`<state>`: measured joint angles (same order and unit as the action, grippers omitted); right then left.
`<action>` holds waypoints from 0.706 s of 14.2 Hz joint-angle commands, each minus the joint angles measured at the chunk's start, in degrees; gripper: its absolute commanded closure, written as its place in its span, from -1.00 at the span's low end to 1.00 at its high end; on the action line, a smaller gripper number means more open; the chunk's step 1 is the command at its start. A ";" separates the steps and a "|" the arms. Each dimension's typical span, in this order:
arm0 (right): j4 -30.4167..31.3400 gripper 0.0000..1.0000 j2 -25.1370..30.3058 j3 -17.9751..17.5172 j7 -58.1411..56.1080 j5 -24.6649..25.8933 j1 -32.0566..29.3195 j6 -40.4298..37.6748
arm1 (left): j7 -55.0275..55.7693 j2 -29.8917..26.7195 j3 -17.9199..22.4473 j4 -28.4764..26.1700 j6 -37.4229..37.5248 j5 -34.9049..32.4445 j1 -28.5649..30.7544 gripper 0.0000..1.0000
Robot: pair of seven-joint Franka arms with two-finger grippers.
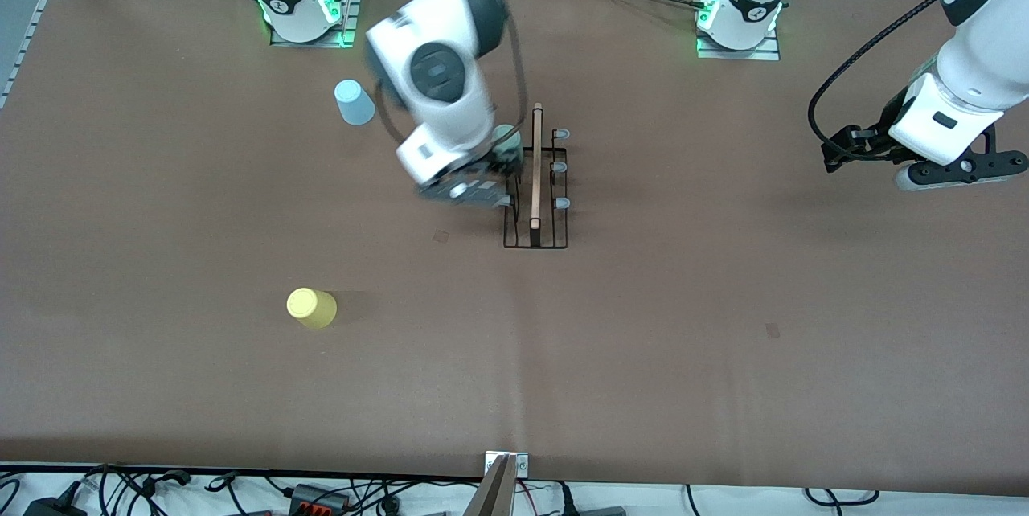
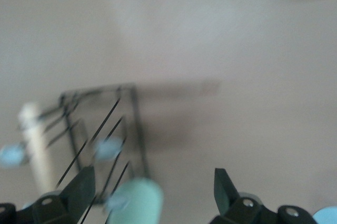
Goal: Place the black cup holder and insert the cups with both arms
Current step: 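Open the right gripper and release the blue cup on the rack, then move the right gripper over to the yellow cup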
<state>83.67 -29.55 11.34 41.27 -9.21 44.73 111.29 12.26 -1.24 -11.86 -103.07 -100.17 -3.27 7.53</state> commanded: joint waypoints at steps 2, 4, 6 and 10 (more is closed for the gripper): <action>-1.49 -1.00 -2.78 0.88 -1.89 2.96 -8.92 -0.46 | -1.45 -0.69 0.08 0.06 0.32 1.16 0.38 -1.00; -1.85 -1.00 -4.28 0.88 -2.24 4.54 -13.77 1.29 | -1.45 -0.60 0.08 0.06 0.32 1.07 0.38 -1.00; -2.02 -1.00 -6.12 0.88 -4.43 5.08 -17.38 2.87 | -1.45 -0.60 0.08 0.06 0.32 1.07 0.38 -1.00; -3.33 -1.00 -11.04 0.79 -16.89 4.56 -23.53 14.28 | -1.45 -0.60 0.08 0.06 0.32 1.07 0.38 -1.00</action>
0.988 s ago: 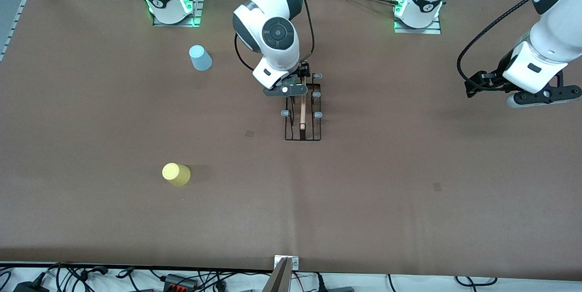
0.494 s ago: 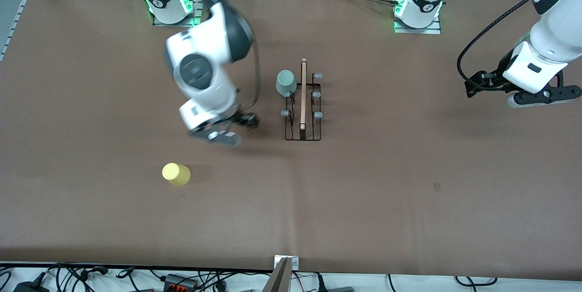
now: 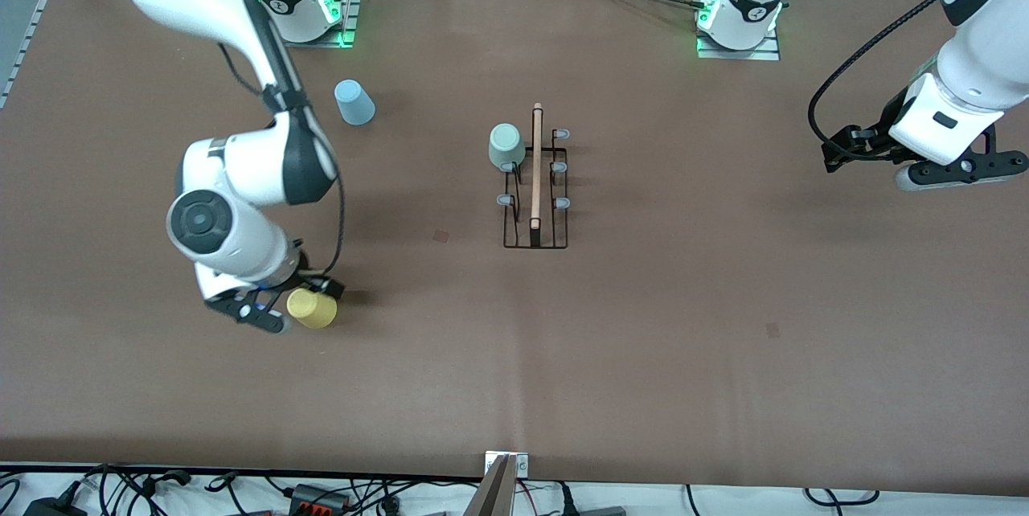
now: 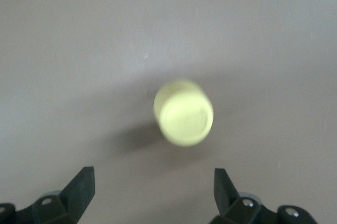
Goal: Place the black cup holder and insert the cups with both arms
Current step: 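Move the right gripper over to the yellow cup, then close the right gripper around the yellow cup and lift it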
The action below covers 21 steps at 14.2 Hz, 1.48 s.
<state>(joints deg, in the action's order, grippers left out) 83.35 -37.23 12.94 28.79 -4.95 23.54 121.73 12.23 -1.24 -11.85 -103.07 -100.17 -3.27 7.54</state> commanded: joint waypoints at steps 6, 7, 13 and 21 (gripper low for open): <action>-3.29 -1.00 -5.75 -1.61 -9.45 -0.32 -3.68 6.16 | -1.42 -0.60 0.07 0.07 0.32 1.16 0.37 -1.00; -3.11 -1.00 -5.84 -1.61 -9.54 -0.59 -3.59 6.06 | -1.42 -0.60 0.07 0.07 0.32 1.16 0.37 -1.00; -3.11 -1.00 -7.51 -2.31 -16.04 -0.68 -4.20 5.45 | -1.42 -0.60 0.07 0.07 0.32 1.16 0.37 -1.00; -3.02 -1.00 -8.65 -2.40 -17.98 -1.12 -4.73 4.66 | -1.33 -0.60 0.07 0.07 0.41 1.16 0.37 -1.00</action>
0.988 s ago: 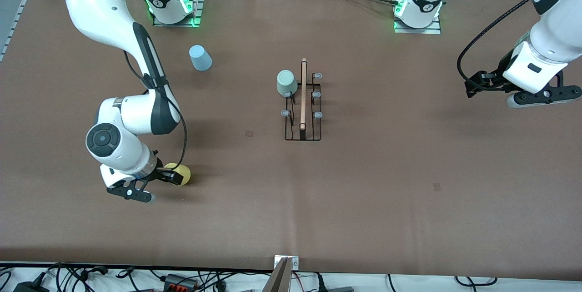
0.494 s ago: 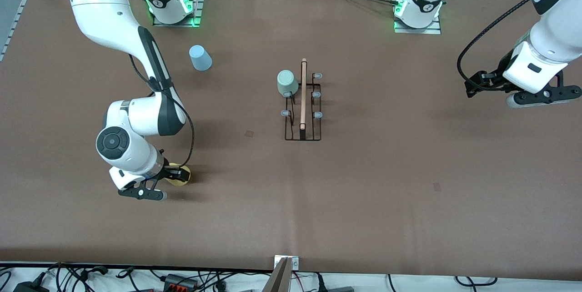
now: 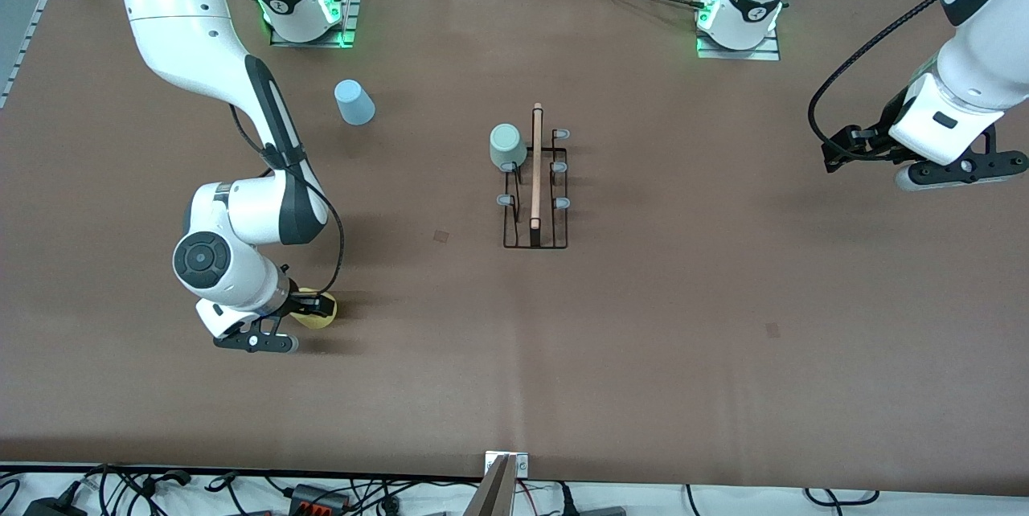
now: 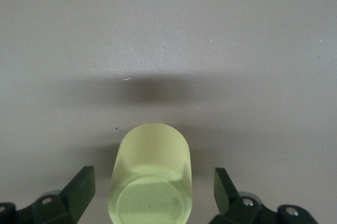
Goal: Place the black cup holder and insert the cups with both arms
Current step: 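Close the right gripper around the yellow cup and lift it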
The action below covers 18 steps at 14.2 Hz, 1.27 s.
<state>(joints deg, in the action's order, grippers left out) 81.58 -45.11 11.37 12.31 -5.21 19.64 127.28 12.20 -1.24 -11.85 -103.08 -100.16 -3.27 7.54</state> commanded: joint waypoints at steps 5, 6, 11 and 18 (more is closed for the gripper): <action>-1.07 -0.79 -0.77 -1.52 -1.68 -0.85 -1.18 -1.07 | -1.31 -0.69 0.07 0.07 0.41 1.16 0.37 -1.00; -1.07 -0.58 -0.77 -1.61 -1.68 -0.85 -1.18 -1.16 | -1.31 -0.69 0.07 0.07 0.41 1.16 0.37 -1.00; -1.34 0.40 -0.24 -1.61 -1.59 -0.85 -1.00 -3.26 | -1.31 -0.60 0.07 0.07 0.41 1.16 0.37 -1.00; -1.69 0.47 9.67 -4.51 -1.15 -0.59 3.20 -11.52 | -1.31 -0.60 0.07 0.07 0.41 1.16 0.37 -1.00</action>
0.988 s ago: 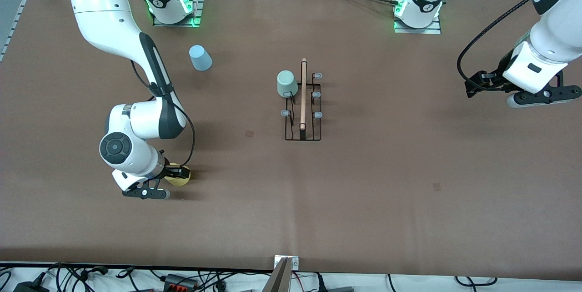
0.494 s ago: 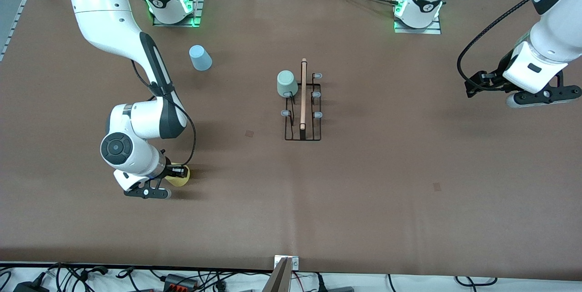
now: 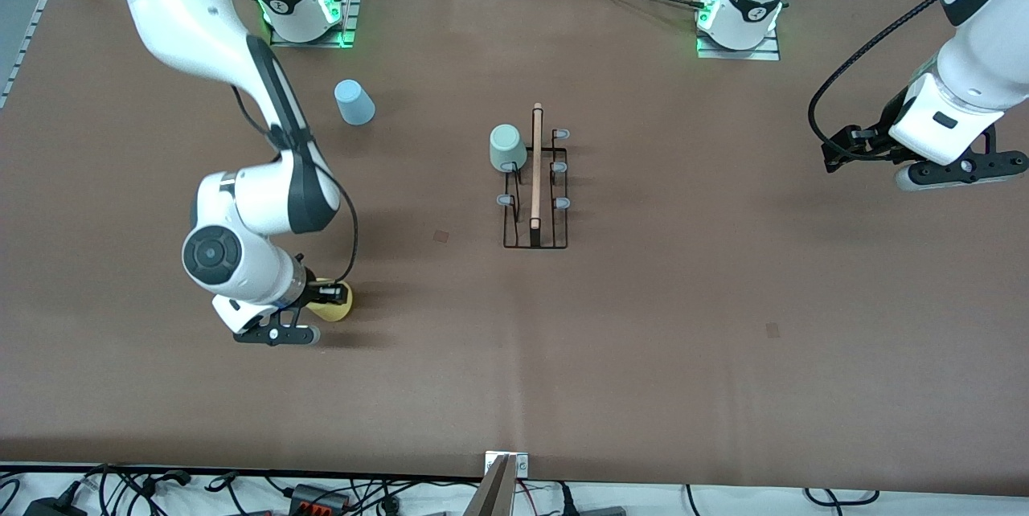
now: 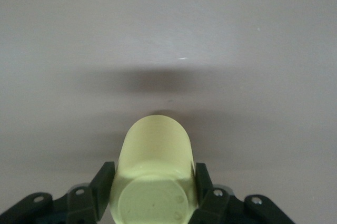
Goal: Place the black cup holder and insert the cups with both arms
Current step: 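Carry the yellow cup with the right gripper to the rack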
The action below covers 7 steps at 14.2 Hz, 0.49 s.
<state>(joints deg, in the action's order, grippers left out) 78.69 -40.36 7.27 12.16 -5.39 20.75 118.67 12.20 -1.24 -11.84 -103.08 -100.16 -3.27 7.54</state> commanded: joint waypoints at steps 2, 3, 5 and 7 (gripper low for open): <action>1.20 0.47 7.83 -0.42 0.31 -0.50 5.77 -5.89 | -1.31 -0.60 0.07 0.08 0.41 1.16 0.37 -1.00; 1.20 0.47 9.06 -0.42 1.45 -0.33 8.05 -7.39 | -1.31 -0.60 0.07 0.08 0.41 1.16 0.37 -1.00; 1.20 0.47 10.30 -0.24 4.96 0.20 13.50 -8.98 | -1.31 -0.60 0.07 0.08 0.41 1.16 0.37 -1.00; 1.11 0.47 10.92 -0.24 9.18 0.20 18.33 -8.99 | -1.31 -0.60 0.07 0.08 0.41 1.16 0.37 -1.00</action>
<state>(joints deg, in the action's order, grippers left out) 78.67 -30.50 6.36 17.96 -5.43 34.88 109.93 12.20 -1.24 -11.84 -103.08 -100.16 -3.26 7.55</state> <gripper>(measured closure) 0.339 0.000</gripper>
